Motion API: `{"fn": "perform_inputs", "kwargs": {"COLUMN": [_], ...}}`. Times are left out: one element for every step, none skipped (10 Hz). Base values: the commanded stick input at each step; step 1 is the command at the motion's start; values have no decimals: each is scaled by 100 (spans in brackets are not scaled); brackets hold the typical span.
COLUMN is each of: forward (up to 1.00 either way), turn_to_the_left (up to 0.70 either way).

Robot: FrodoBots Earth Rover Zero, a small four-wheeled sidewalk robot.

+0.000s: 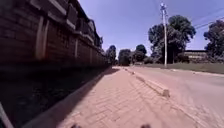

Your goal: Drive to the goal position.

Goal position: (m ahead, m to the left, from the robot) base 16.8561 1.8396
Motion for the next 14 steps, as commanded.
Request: {"fn": "perform_inputs", "kwargs": {"forward": [30, 30, 30, 30, 30, 30, 30, 30, 30, 30, 30, 30, 30, 30], "turn_to_the_left": [0, 0, 0, 0, 0, 0, 0, 0, 0, 0, 0, 0, 0, 0]}}
